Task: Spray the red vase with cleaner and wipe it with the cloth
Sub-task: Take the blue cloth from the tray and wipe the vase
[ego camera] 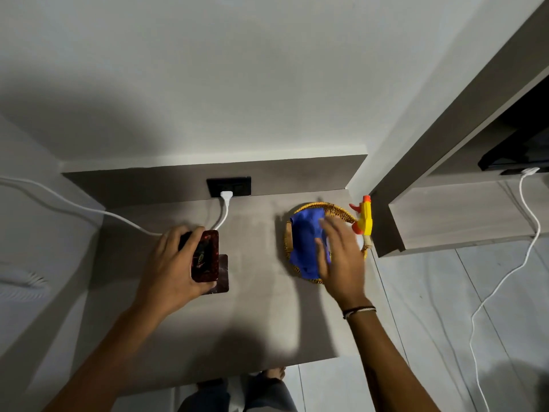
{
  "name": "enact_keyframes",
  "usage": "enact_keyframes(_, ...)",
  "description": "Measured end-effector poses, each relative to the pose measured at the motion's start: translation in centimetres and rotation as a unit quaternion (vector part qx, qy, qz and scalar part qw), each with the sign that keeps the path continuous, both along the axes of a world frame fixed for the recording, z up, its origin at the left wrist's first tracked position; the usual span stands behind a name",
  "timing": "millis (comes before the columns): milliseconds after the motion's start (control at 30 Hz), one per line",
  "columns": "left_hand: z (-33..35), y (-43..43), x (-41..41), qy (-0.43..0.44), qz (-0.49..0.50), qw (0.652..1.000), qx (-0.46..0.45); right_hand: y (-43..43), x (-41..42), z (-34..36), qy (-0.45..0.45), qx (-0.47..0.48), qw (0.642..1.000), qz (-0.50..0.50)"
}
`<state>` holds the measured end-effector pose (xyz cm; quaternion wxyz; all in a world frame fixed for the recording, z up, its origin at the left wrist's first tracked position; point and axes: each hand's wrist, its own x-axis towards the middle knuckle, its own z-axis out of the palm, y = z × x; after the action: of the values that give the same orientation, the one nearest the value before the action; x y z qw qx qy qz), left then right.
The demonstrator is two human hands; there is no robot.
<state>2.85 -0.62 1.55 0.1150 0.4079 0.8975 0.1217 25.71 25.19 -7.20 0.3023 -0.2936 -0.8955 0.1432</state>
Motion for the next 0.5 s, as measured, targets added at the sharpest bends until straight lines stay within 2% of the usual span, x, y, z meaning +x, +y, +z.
enact_keyframes(100,-0.1,-0.1,0.1,-0.006,0.004,1.0,0.002,-0.5,-2.7,-2.5,-0.239,-0.068,0.967,0.061)
enact_keyframes(200,-0.3,-0.1,0.1,-0.014,0.008,1.0,0.001,0.9,-4.2,-4.4,-0.371,-0.114,0.919,0.065)
enact_keyframes(333,-1.0,-0.2,0.0,-0.011,0.003,1.0,-0.002,2.0,-5.7,-6.3,-0.423,-0.098,0.9,0.049)
enact_keyframes(500,-2.1,-0.4,-0.2,0.015,-0.005,1.0,-0.001,2.2,-6.2,-7.6,-0.417,-0.107,0.902,0.035)
